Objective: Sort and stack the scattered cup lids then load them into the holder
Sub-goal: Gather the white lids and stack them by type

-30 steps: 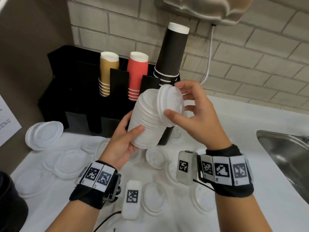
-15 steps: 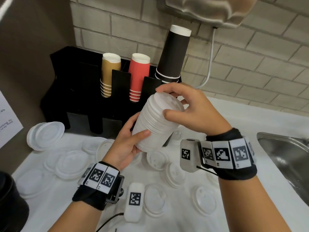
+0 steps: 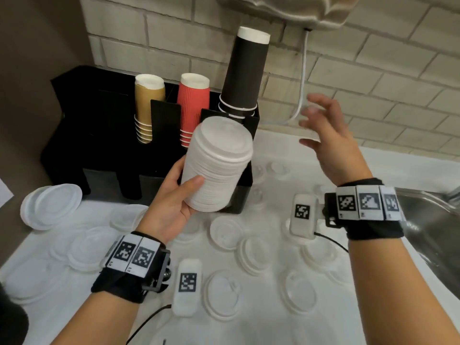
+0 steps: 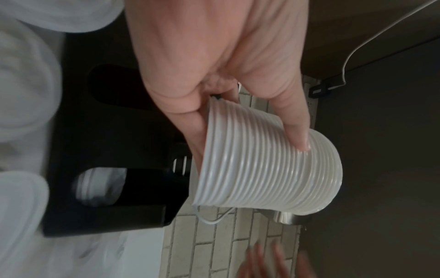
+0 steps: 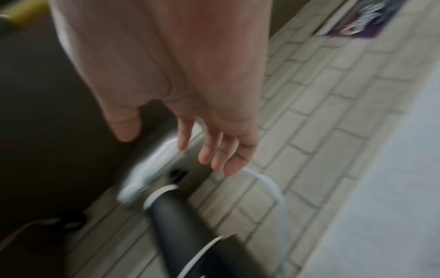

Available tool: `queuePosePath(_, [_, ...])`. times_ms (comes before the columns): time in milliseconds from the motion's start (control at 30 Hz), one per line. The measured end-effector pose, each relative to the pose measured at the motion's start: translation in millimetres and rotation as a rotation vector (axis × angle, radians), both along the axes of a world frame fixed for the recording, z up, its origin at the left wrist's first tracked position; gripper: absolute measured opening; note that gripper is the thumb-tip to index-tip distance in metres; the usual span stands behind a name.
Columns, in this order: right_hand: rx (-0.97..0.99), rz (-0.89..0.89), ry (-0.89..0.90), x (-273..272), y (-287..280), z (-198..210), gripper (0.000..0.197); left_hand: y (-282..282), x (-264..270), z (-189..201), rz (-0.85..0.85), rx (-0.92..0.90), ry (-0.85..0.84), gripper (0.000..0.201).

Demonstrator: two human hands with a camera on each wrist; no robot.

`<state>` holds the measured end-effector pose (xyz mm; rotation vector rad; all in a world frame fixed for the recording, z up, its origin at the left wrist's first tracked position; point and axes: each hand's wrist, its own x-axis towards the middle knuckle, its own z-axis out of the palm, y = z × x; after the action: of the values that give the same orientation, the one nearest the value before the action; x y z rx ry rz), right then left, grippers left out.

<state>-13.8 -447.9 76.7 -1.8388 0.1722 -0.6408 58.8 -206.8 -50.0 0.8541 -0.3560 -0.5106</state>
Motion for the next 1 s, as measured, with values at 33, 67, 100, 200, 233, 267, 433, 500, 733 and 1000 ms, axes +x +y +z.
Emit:
queuePosePath(33, [0.073,-0.075,0.014,0,-14,-5,0.021,0,3,1,0.005,-0.004,-0.005,0.093])
queuePosePath(67, [0.110,-0.137,0.047,-1,-27,-13,0.014,1,6,3,0.008,-0.008,-0.012,0.091])
queuePosePath(100, [0.133,-0.182,0.097,-2,-39,-22,0.012,1,9,4,0.010,-0.012,-0.021,0.090])
queuePosePath(200, [0.178,-0.219,0.336,0,-62,-57,0.011,0,16,11,0.017,-0.017,-0.046,0.091])
queuePosePath(233, [0.173,-0.197,0.439,4,-65,-70,0.012,-2,17,13,0.016,-0.017,-0.051,0.091])
queuePosePath(267, [0.140,-0.165,0.550,9,-66,-82,0.013,-3,18,15,0.015,-0.017,-0.055,0.091])
queuePosePath(433, [-0.348,0.035,1.040,64,-56,-126,0.040,-9,16,16,0.002,-0.010,-0.037,0.068])
queuePosePath(500, [-0.528,0.014,1.095,89,-52,-138,0.053,-10,15,15,-0.003,0.000,-0.033,0.086])
queuePosePath(733, [-0.848,-0.104,1.185,137,-56,-167,0.059,-8,17,16,-0.010,-0.020,-0.007,0.094])
queuePosePath(1000, [-0.904,-0.120,1.099,157,-68,-186,0.065,-8,17,17,0.011,-0.045,0.022,0.095])
